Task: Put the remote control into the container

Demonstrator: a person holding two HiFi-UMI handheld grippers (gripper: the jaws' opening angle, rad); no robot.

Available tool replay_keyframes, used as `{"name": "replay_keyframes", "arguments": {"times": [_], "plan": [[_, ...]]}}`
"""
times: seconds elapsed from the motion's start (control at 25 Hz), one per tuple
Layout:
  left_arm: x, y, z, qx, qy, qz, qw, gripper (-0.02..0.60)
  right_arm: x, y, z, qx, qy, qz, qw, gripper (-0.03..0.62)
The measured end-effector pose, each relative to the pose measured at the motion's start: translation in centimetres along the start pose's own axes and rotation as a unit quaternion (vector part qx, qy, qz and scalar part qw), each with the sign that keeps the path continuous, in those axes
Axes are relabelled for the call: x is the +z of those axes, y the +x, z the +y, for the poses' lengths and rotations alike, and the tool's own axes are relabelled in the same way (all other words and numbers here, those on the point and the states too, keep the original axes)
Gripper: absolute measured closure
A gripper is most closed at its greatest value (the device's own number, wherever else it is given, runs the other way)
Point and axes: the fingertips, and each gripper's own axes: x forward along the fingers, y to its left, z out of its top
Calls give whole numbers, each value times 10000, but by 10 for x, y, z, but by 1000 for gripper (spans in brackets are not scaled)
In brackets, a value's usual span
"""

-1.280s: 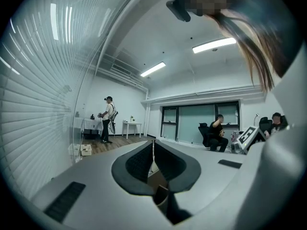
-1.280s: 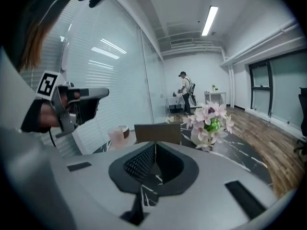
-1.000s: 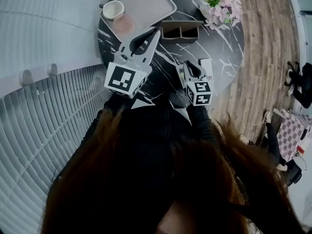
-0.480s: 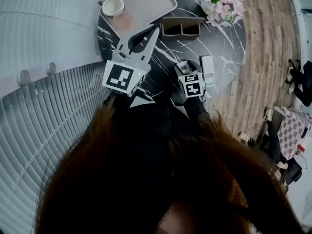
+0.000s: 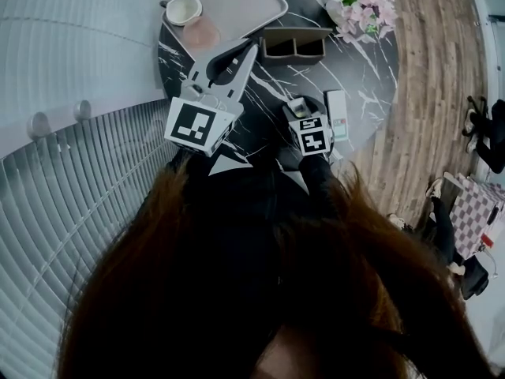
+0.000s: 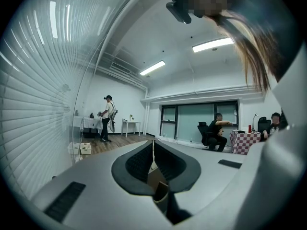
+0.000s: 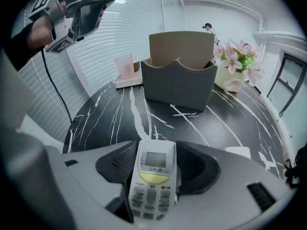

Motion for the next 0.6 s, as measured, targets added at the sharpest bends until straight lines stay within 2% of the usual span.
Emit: {"name": "replay_keyframes", "arguments": {"times": [0.16, 0.4, 0.52, 0.6], "plan": [[0, 1, -1, -3, 32, 76, 10000, 565, 24, -15, -2, 19, 68, -492, 9988, 345], [4, 2, 3, 45, 68, -45, 10000, 565, 74, -49, -3, 134, 209, -1341, 9907, 345], [4, 2, 5, 90, 57, -37, 9999, 566, 109, -72, -8, 105, 281, -2030, 9787, 345], [4, 1, 7, 126, 52, -27, 9999, 565, 137, -91, -17, -9, 322, -2604, 9650, 345]]}}
